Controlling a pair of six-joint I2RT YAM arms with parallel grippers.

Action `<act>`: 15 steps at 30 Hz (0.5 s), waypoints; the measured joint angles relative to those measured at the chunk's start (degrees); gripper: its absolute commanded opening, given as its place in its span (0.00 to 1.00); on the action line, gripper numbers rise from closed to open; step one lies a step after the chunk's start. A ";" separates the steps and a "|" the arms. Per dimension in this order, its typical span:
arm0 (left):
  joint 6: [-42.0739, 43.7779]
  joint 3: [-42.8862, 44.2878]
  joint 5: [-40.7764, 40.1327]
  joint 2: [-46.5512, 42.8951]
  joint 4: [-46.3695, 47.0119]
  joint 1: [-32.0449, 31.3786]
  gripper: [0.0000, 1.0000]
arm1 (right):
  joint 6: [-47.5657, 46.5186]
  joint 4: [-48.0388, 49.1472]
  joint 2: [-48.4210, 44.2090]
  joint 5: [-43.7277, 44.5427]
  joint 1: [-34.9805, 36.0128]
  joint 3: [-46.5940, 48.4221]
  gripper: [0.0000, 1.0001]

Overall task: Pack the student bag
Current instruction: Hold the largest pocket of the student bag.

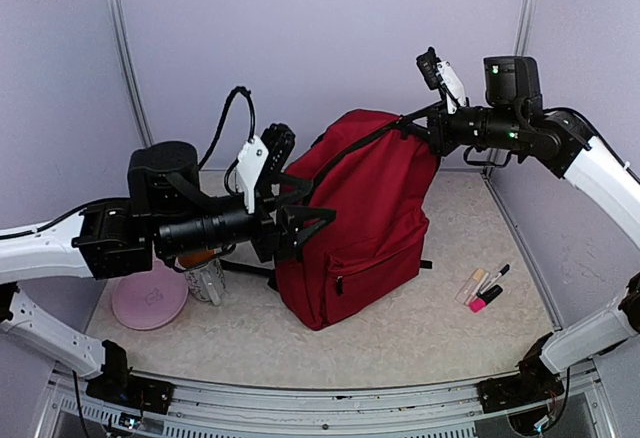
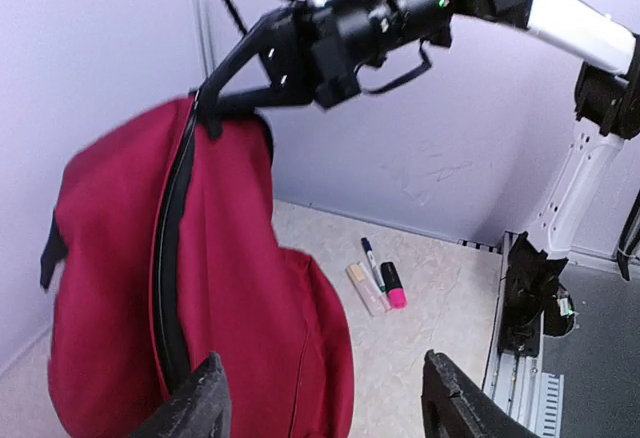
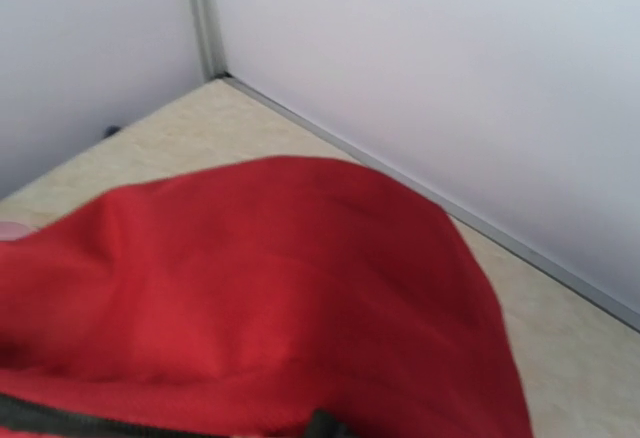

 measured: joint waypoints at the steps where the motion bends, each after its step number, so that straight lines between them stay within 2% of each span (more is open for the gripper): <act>1: 0.20 3.10 1.18 1.14 -0.37 0.02 0.67 | 0.22 0.55 -0.13 -0.96 0.00 -0.35 0.00; 5: 1.25 18.47 5.09 9.70 -4.76 1.33 0.71 | 0.50 1.95 -1.07 -4.07 -0.07 -1.70 0.00; 8: 1.22 33.59 6.69 20.74 -10.49 4.83 0.74 | 0.46 2.23 -1.86 -5.73 -0.07 -2.34 0.00; 11: 1.62 43.74 6.47 29.70 -15.98 8.41 0.74 | 0.37 2.64 -3.17 -6.97 -0.09 -3.72 0.00; 12: 2.03 47.19 6.16 32.96 -18.53 9.55 0.70 | 0.33 2.69 -3.67 -7.34 -0.09 -4.20 0.00; 13: 2.40 49.16 5.81 35.12 -20.13 10.25 0.60 | 0.28 2.75 -4.07 -7.65 -0.09 -4.52 0.00; 14: 2.82 50.86 5.29 36.98 -21.88 10.69 0.46 | 0.26 2.80 -4.42 -7.91 -0.09 -4.79 0.00; 15: 3.19 52.33 4.66 38.69 -23.45 10.95 0.28 | 0.26 2.80 -4.57 -8.13 -0.09 -4.96 0.00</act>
